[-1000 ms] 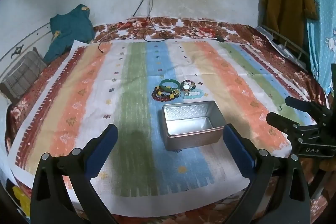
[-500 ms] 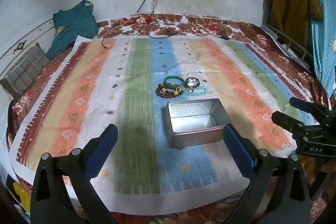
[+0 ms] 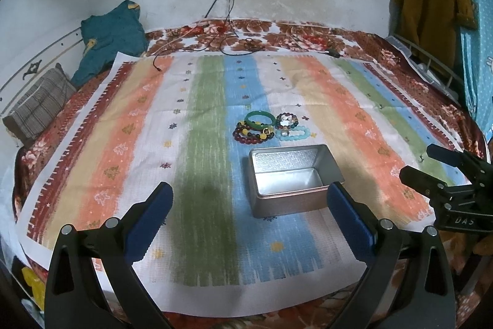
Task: Organize jewelry
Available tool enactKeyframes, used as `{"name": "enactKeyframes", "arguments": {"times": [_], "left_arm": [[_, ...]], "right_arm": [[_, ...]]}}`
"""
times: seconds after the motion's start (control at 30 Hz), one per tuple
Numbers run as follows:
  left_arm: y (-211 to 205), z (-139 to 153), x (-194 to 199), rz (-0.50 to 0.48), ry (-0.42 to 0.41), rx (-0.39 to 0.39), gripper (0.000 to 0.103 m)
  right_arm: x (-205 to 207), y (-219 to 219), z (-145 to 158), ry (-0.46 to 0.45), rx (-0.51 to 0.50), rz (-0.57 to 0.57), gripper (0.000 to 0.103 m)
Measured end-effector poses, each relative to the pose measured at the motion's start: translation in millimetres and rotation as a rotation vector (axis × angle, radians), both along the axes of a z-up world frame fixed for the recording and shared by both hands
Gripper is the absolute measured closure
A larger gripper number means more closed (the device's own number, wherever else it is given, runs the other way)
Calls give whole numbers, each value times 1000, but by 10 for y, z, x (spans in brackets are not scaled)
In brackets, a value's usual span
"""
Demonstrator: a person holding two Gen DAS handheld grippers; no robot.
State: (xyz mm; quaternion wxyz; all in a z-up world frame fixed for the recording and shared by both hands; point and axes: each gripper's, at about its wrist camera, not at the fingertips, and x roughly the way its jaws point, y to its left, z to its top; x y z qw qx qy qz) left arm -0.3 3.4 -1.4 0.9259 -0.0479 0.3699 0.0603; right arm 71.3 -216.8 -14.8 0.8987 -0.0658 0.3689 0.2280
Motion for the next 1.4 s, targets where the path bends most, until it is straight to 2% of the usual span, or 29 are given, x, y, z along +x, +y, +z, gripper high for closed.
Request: {"name": "enactKeyframes", "arguments": {"times": [0.13, 0.63, 1.4], "left_arm": [[13, 26, 10, -4, -4, -14, 6], [76, -23, 129, 16, 38, -30, 6], [-22, -7, 248, -3, 43, 21, 6]], "right_arm": [[-9, -6, 25, -21, 5, -7, 4], [95, 60, -16, -4, -31, -9, 4], [219, 127, -18, 14, -36, -3, 4]]}}
